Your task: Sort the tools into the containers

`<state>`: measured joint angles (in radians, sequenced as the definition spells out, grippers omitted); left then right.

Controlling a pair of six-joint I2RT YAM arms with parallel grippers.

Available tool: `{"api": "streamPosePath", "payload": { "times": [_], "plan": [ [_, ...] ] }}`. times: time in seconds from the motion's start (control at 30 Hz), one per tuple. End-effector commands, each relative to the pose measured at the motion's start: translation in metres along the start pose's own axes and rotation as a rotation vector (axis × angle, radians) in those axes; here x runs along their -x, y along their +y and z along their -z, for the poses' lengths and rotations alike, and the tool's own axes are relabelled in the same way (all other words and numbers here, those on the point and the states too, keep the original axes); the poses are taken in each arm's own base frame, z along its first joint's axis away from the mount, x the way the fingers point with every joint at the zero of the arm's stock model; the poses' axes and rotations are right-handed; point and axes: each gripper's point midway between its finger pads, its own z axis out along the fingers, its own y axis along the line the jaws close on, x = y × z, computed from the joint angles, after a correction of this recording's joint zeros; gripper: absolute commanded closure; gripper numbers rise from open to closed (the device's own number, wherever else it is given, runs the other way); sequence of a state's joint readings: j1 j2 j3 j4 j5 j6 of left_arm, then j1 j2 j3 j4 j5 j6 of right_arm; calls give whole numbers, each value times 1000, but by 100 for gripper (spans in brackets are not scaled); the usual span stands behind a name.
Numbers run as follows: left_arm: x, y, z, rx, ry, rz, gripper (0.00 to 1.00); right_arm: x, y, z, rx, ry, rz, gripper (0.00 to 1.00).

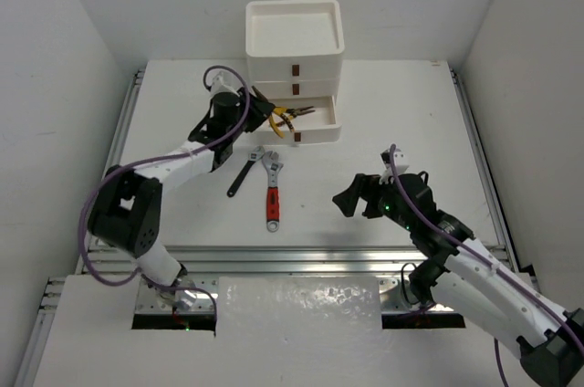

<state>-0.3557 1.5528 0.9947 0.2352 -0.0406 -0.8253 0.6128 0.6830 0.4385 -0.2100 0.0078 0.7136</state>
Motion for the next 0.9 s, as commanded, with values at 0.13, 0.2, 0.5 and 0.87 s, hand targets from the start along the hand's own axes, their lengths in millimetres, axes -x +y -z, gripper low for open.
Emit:
{"api": "streamPosePath", "payload": {
  "times": [0.13,0.2,0.5,0.87],
  "plan": [
    [30,-73,-56,-226,-150,224,100,25,5,18,-16,-72,30,1],
    [35,-84,-66,-249,-157,234,99,23,6,21,-9,-60,40,1],
    [7,-80,-93,-219,-95,242,46,23,-3,22,-48,-65,60,1],
    [67,-145,-2,-307,-171,120,15,18,-15,-39,-142,97,4,1]
  ]
}}
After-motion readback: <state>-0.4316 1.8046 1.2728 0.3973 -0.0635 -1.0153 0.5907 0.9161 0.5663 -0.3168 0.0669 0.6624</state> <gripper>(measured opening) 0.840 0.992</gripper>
